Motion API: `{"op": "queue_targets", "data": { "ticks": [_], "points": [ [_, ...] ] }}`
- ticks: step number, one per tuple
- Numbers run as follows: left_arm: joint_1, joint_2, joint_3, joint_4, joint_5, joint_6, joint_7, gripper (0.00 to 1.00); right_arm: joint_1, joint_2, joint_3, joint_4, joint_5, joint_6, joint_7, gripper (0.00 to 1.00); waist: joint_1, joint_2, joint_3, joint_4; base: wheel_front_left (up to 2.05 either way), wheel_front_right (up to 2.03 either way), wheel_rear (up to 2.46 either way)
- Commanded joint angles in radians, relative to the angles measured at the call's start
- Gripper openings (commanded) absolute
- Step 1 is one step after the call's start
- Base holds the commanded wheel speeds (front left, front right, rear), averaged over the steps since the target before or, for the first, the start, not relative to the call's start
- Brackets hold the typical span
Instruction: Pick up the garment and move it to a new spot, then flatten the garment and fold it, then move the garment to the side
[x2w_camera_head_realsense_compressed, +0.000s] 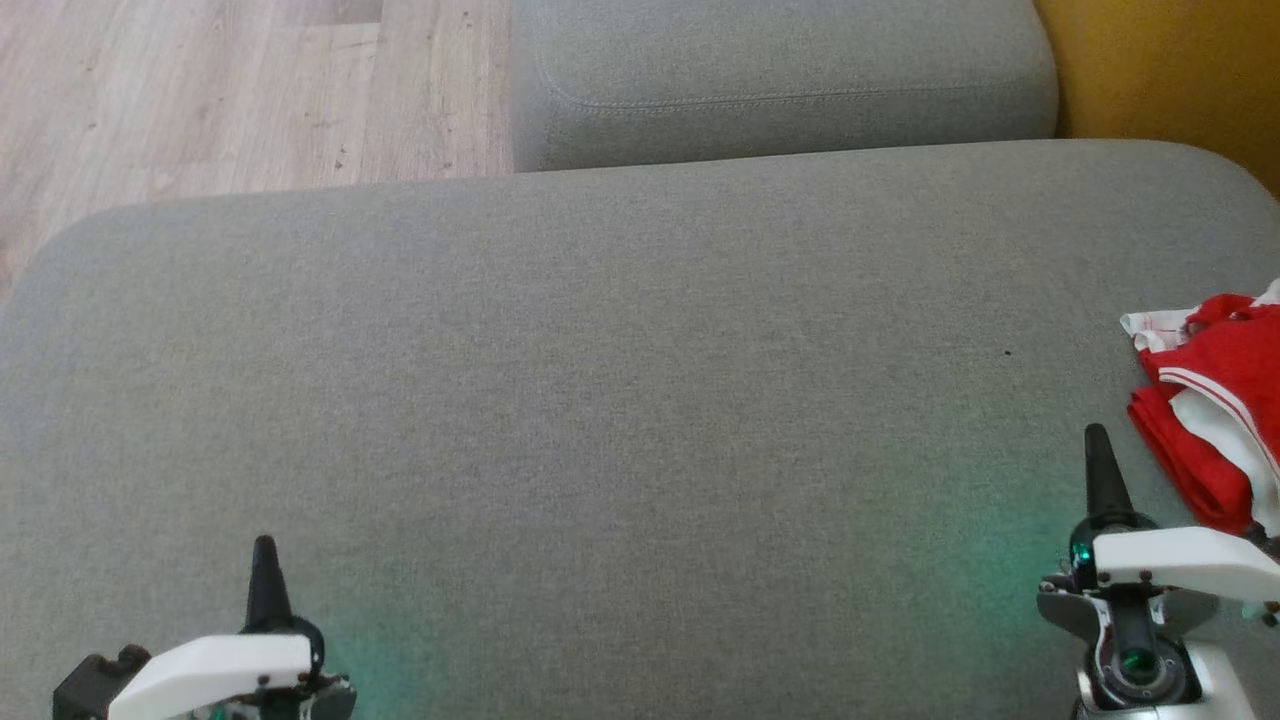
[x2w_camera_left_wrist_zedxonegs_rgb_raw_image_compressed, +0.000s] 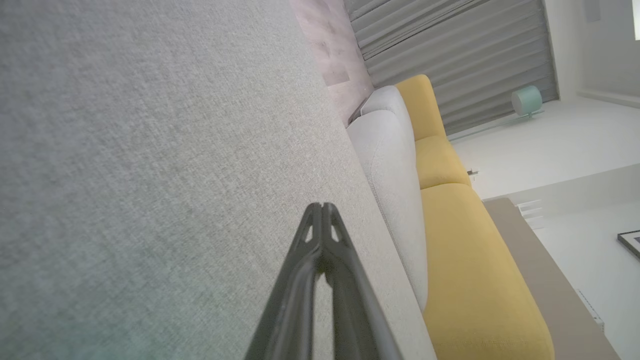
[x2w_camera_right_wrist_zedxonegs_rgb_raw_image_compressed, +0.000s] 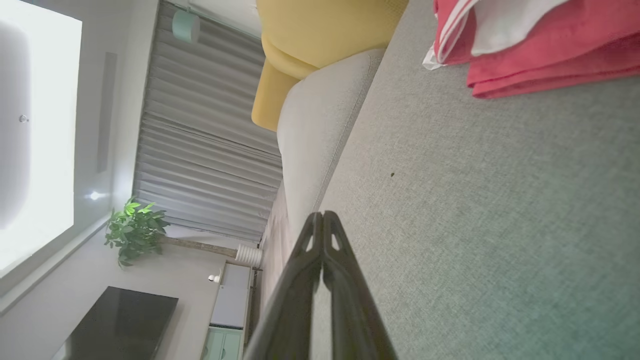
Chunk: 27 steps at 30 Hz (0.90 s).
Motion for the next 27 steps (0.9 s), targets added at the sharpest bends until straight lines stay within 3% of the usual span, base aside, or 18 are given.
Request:
{"op": "queue_targets", "data": {
  "ticks": [1, 27],
  "points": [
    [-0.056, 0.006, 0.033, -0.041, -0.022, -0.012, 0.008, 0.00, -0.017, -0.004, 0.010, -0.045, 0.026, 0.000, 0.007, 0.00, 0.0000, 0.0000, 0.000, 0.000, 0.00, 0.00, 0.00],
    [-0.082, 0.007, 0.068, -0.083, -0.294, -0.034, 0.080, 0.00, -0.004, -0.005, -0.017, -0.126, 0.314, -0.001, 0.080, 0.00, 0.0000, 0.0000, 0.004, -0.002, 0.00, 0.00, 0.00]
  ]
}}
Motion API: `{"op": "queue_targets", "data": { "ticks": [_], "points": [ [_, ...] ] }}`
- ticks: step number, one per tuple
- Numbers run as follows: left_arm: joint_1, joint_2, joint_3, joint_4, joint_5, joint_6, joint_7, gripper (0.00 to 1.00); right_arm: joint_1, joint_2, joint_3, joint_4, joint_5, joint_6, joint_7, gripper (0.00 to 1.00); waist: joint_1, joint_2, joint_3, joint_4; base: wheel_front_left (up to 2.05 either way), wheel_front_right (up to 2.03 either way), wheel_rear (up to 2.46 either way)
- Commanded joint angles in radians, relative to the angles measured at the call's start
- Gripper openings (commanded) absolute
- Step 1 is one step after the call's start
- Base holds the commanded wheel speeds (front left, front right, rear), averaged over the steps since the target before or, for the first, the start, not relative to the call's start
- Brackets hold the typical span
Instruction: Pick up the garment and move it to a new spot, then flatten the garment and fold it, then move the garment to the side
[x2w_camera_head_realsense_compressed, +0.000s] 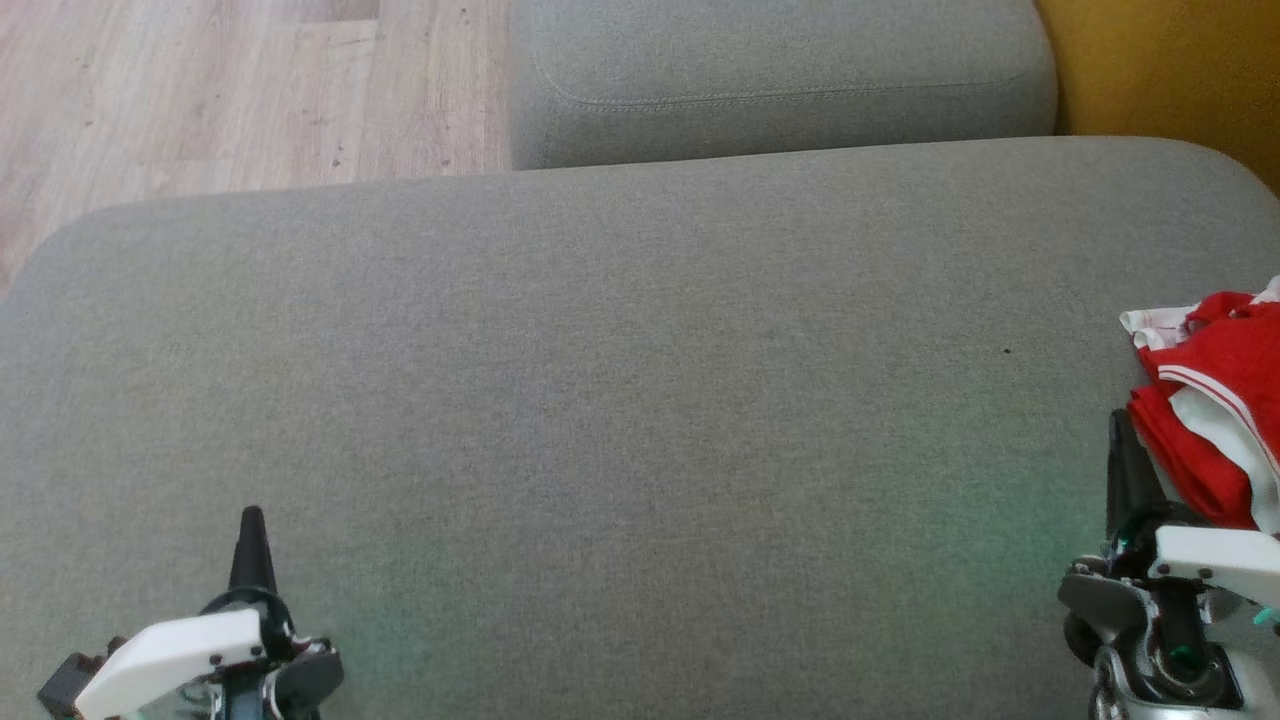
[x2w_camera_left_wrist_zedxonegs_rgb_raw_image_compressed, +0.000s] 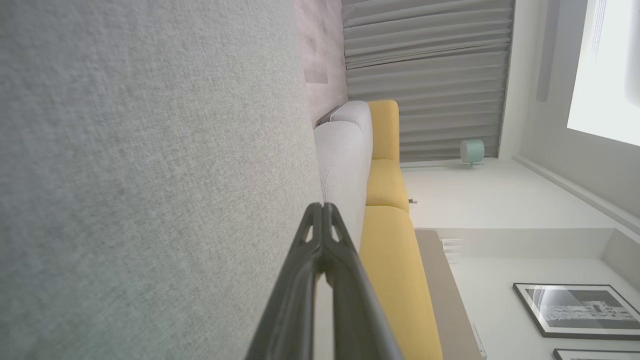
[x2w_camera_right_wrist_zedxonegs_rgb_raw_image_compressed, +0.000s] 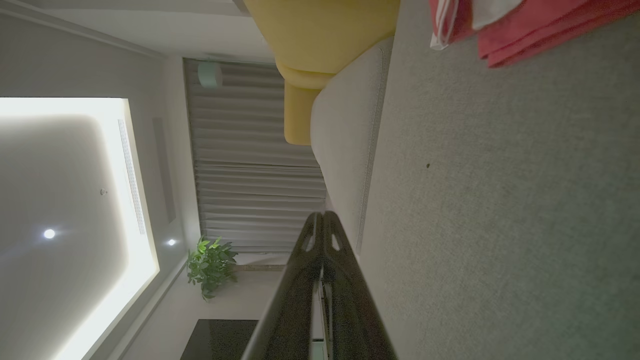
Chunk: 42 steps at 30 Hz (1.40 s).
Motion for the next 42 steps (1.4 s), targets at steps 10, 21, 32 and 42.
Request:
{"op": "queue_targets", "data": {
  "ticks": [10, 21, 32, 42],
  "points": [
    [-0.067, 0.007, 0.047, -0.052, -0.101, -0.016, 0.030, 0.00, -0.021, -0.005, 0.007, -0.070, 0.111, -0.001, 0.032, 0.00, 0.0000, 0.0000, 0.001, -0.001, 0.00, 0.00, 0.00],
    [-0.067, 0.007, 0.047, -0.052, -0.101, -0.016, 0.030, 0.00, -0.021, -0.005, 0.007, -0.070, 0.111, -0.001, 0.032, 0.00, 0.0000, 0.0000, 0.001, -0.001, 0.00, 0.00, 0.00],
    [-0.067, 0.007, 0.047, -0.052, -0.101, -0.016, 0.030, 0.00, -0.021, -0.005, 0.007, -0.070, 0.111, -0.001, 0.032, 0.00, 0.0000, 0.0000, 0.001, -0.001, 0.00, 0.00, 0.00],
    [-0.067, 0.007, 0.047, -0.053, -0.101, -0.016, 0.030, 0.00, -0.021, -0.005, 0.007, -0.070, 0.111, -0.001, 0.032, 0.00, 0.0000, 0.0000, 0.001, -0.001, 0.00, 0.00, 0.00]
  ]
}}
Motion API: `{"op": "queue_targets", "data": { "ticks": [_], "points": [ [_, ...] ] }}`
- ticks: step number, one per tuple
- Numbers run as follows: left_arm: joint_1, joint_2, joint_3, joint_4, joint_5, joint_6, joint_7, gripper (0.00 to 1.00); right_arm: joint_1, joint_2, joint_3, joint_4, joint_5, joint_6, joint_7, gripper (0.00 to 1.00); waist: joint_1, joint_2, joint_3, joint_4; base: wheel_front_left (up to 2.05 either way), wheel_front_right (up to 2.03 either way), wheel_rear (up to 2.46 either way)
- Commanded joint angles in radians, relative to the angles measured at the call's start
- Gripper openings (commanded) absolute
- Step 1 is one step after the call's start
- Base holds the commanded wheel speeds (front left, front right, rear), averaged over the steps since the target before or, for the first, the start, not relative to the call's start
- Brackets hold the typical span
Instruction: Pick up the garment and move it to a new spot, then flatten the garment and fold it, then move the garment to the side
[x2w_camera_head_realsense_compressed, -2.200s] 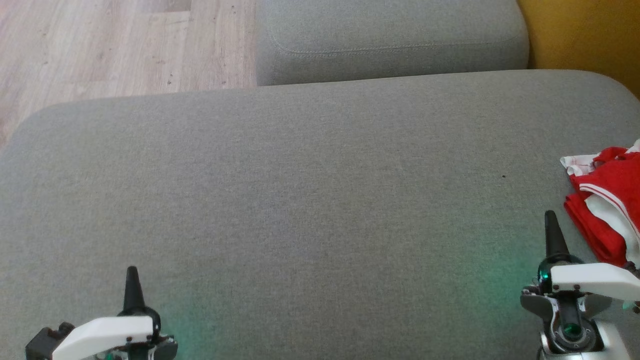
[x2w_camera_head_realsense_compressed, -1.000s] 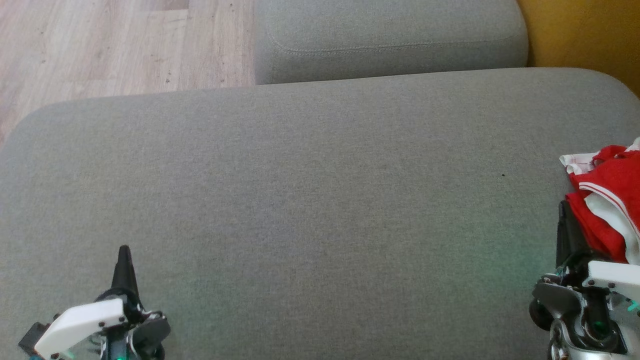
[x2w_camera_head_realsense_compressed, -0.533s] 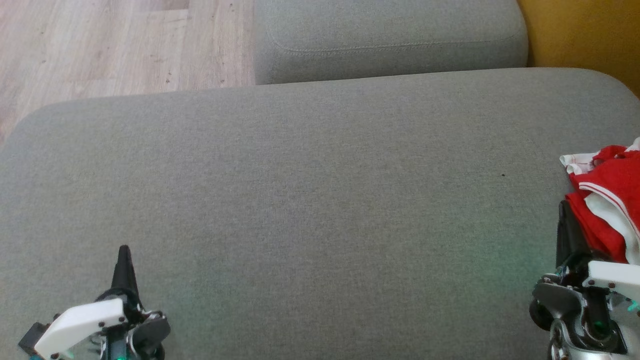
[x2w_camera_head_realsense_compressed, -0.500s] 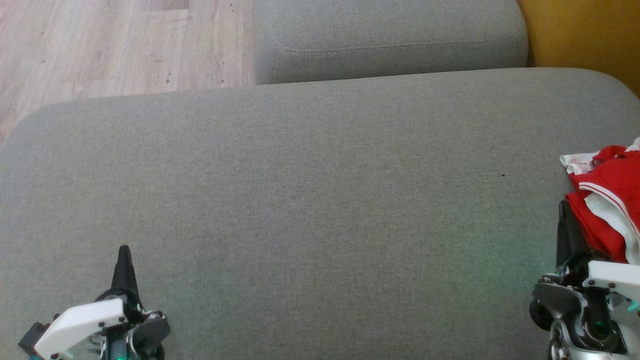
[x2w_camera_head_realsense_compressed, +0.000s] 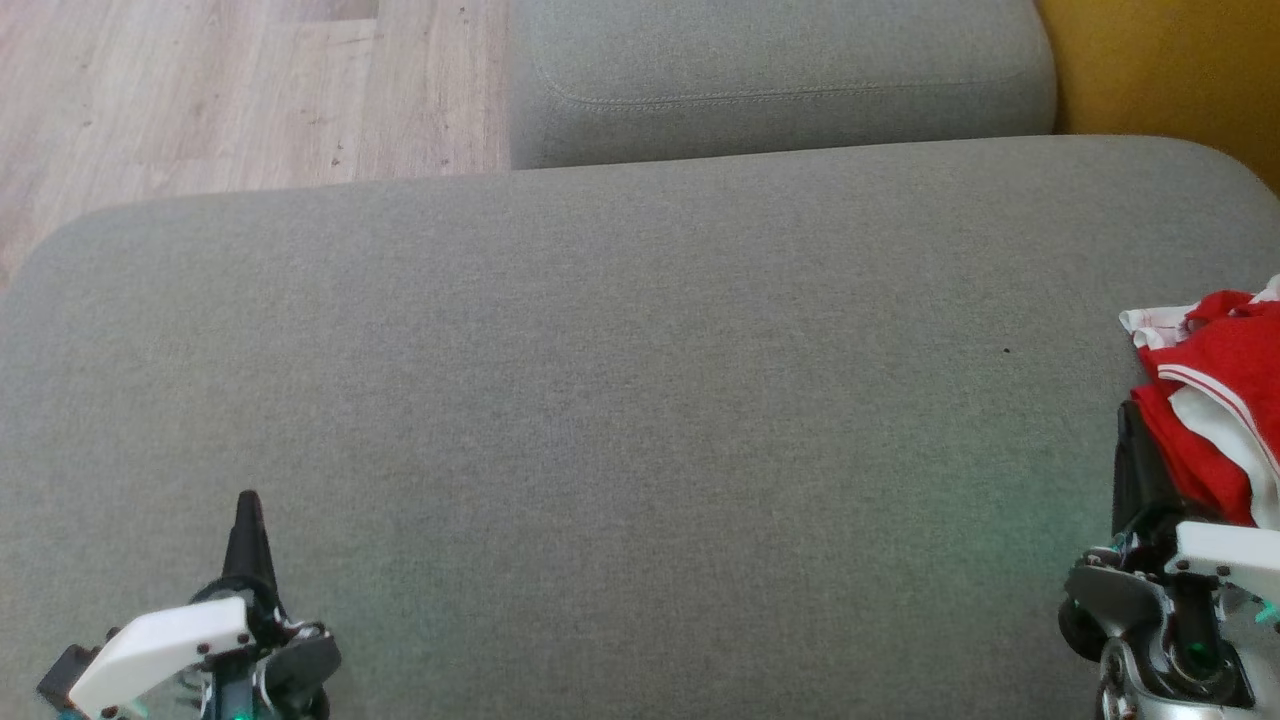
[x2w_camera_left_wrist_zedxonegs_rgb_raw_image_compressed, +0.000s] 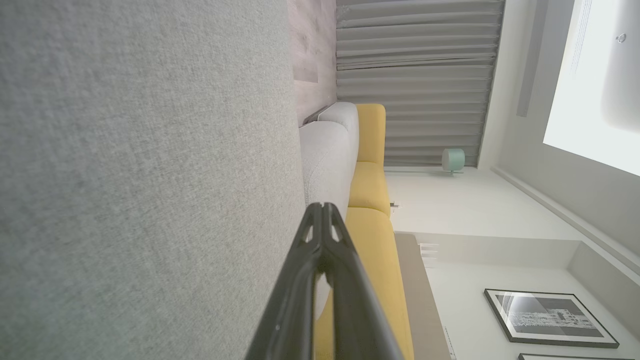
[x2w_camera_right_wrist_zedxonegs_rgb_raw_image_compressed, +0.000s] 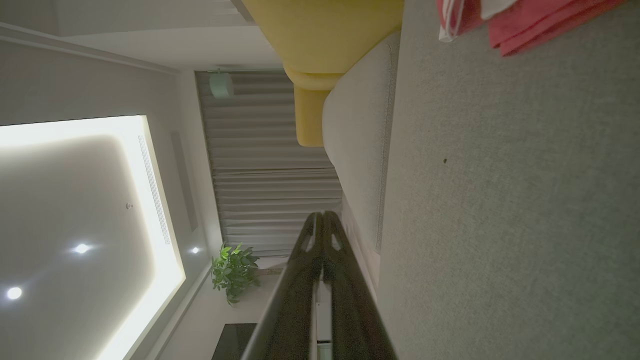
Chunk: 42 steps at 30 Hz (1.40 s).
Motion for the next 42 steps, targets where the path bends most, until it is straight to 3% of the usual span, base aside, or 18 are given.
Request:
{"op": "queue_targets", "data": {
  "ticks": [1, 42],
  "points": [
    [-0.049, 0.007, 0.040, -0.037, -0.006, -0.007, 0.007, 0.00, -0.021, -0.005, 0.020, -0.041, 0.007, -0.001, 0.006, 0.00, 0.0000, 0.0000, 0.000, 0.000, 0.00, 0.00, 0.00],
    [-0.049, 0.007, 0.040, -0.037, -0.006, -0.007, 0.007, 0.00, -0.021, -0.005, 0.020, -0.041, 0.007, -0.001, 0.006, 0.00, 0.0000, 0.0000, 0.000, 0.000, 0.00, 0.00, 0.00]
  ]
}}
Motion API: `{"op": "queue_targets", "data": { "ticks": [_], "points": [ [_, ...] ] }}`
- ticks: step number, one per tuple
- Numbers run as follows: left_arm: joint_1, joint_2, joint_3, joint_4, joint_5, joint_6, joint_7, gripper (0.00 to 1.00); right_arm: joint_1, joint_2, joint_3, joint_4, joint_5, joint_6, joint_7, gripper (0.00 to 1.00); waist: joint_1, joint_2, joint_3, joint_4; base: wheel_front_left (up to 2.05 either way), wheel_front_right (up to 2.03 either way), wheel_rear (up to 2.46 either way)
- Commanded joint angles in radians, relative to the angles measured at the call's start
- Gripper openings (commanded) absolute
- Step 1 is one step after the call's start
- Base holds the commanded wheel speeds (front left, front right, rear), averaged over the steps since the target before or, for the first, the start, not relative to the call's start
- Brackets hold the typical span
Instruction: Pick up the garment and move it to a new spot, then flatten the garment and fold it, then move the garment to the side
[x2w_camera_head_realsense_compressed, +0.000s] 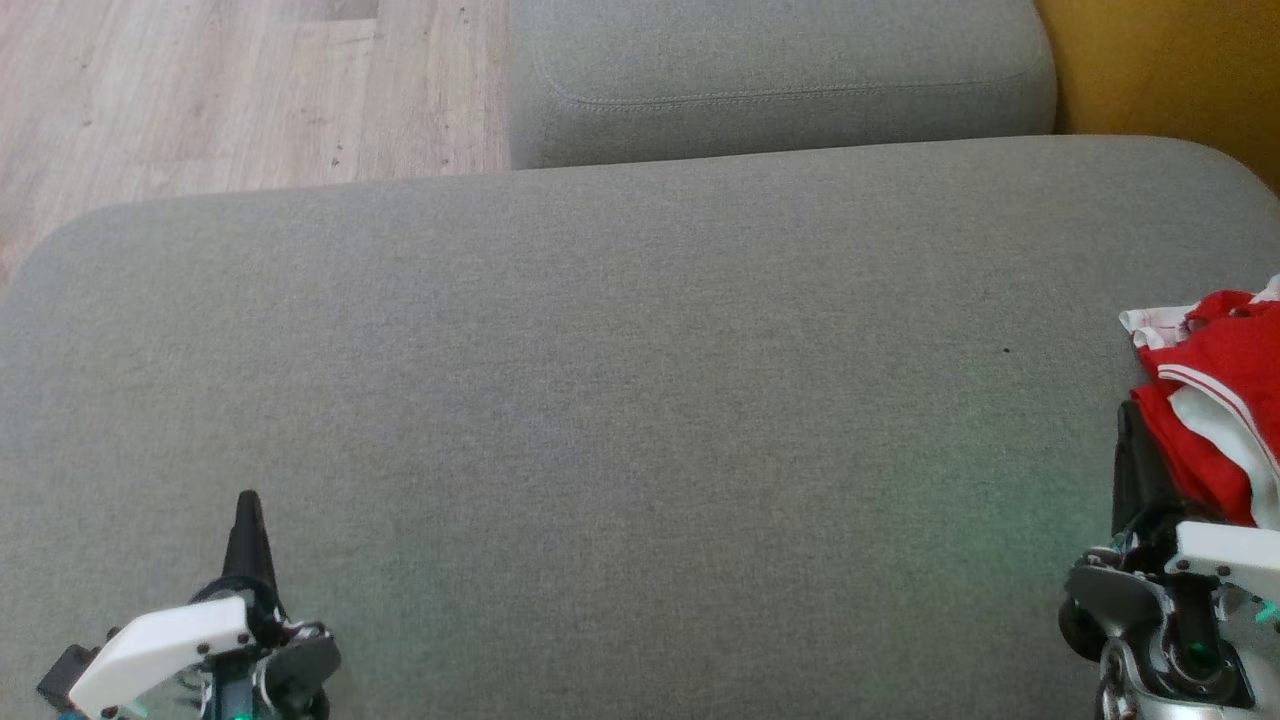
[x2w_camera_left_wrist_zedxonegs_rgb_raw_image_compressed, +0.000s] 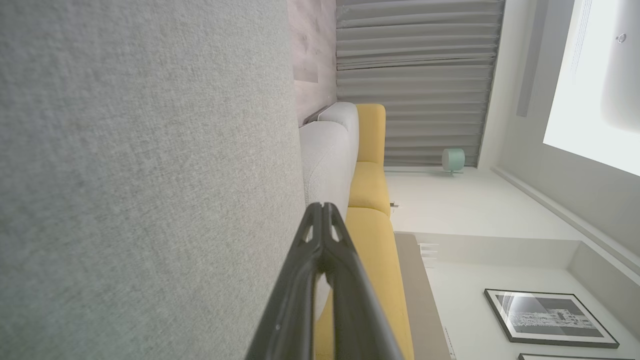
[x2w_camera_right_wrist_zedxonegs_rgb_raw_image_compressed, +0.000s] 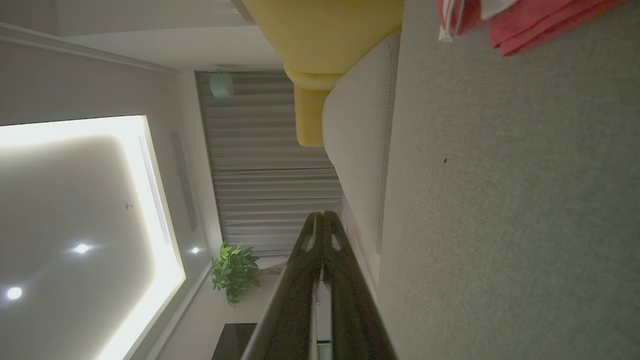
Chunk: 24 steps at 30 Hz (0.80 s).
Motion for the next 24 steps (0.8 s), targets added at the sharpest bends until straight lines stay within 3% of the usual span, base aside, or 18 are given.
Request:
{"op": "queue_targets", "data": {
  "ticks": [1, 24],
  "points": [
    [-0.050, 0.007, 0.040, -0.037, -0.006, -0.007, 0.007, 0.00, -0.021, -0.005, 0.020, -0.041, 0.007, -0.001, 0.006, 0.00, 0.0000, 0.0000, 0.000, 0.000, 0.00, 0.00, 0.00],
    [-0.049, 0.007, 0.040, -0.037, -0.006, -0.007, 0.007, 0.00, -0.021, -0.005, 0.020, -0.041, 0.007, -0.001, 0.006, 0.00, 0.0000, 0.0000, 0.000, 0.000, 0.00, 0.00, 0.00]
  ]
}}
